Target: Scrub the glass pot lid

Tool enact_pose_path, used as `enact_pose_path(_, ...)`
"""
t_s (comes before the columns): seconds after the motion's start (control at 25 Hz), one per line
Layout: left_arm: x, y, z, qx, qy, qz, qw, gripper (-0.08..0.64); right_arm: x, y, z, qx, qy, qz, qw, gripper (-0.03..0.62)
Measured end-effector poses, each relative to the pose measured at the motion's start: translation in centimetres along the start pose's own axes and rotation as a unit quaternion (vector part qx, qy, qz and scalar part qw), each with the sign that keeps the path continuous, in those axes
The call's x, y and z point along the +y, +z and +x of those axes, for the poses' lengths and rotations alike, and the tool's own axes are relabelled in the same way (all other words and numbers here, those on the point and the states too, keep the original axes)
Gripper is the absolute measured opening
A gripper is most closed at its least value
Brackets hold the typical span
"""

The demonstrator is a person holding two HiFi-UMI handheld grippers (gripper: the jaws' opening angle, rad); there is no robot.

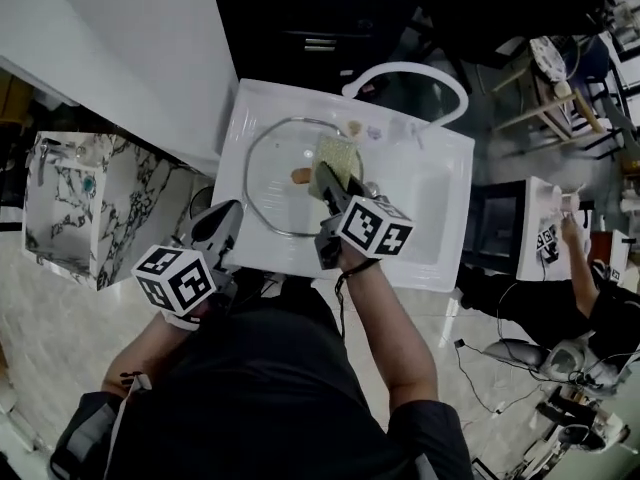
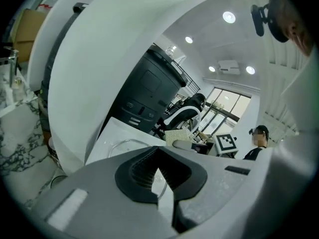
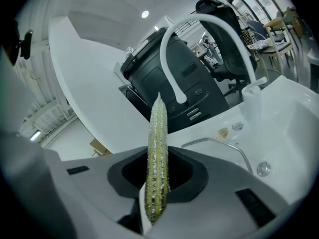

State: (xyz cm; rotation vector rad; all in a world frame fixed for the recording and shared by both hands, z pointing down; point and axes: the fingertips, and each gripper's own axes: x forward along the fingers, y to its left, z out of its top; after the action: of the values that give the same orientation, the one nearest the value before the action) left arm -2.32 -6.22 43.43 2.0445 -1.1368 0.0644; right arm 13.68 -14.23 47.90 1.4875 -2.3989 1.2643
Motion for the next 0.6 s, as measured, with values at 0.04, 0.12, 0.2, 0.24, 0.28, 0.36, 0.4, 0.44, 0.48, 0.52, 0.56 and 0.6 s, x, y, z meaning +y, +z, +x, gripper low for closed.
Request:
enact_pose_path(0.04,1.0,0.1,-0.4,-0.002,0.005,-0.011,0.9999,0.000,0.1,0.2,1.4,0.008,0.000,-0.006,1.000,0.066)
enact_pose_path(0.12,3.0,0.4,-1.3,-0.009,0.017,-0.030,0.9994,0.000,1.0,0.1,4.5,0.027,0.010,-0.012,1.000,0.066)
enact_pose_path(0.2,4.8,0.7,-2.4,-0.019,0.031,-0.043,0.9984,0.000,1.6,-0.6,7.9,0.053,0.019,-0.016,0.998,0.066)
enact_pose_path(0.24,5.6,0.9,-2.9,-0.024,0.037,-0.049,0.9978,0.000,1.5,-1.1,9.5,0.068,0.017,-0.020,0.997,0.066)
enact_pose_path(0.28,6.1,1.1,-3.4,-0.029,0.043,-0.053,0.9972,0.000,1.2,-1.6,11.2,0.085,0.011,-0.027,0.996,0.066)
enact_pose_path(0.36,7.1,1.3,-4.2,-0.038,0.052,-0.062,0.9960,0.000,0.1,-2.7,13.9,0.126,-0.007,-0.040,0.991,0.066)
enact_pose_path(0.4,7.5,1.3,-4.5,-0.040,0.056,-0.066,0.9954,0.000,-0.4,-3.3,15.0,0.148,-0.013,-0.041,0.988,0.066)
enact_pose_path(0.44,7.9,1.2,-4.8,-0.042,0.061,-0.070,0.9948,0.000,-0.7,-3.8,15.8,0.167,-0.016,-0.039,0.985,0.066)
enact_pose_path(0.48,8.3,1.1,-5.0,-0.042,0.065,-0.073,0.9943,0.000,-0.9,-4.2,16.4,0.182,-0.017,-0.037,0.982,0.066)
enact_pose_path(0.52,8.5,1.1,-5.2,-0.042,0.069,-0.075,0.9939,0.000,-1.0,-4.6,16.9,0.194,-0.018,-0.037,0.980,0.066)
enact_pose_path(0.56,8.7,1.0,-5.2,-0.042,0.071,-0.077,0.9936,0.000,-1.2,-4.9,17.1,0.204,-0.020,-0.039,0.978,0.066)
enact_pose_path(0.6,8.8,1.0,-5.2,-0.041,0.073,-0.079,0.9934,0.000,-1.4,-5.1,17.3,0.212,-0.022,-0.042,0.976,0.066)
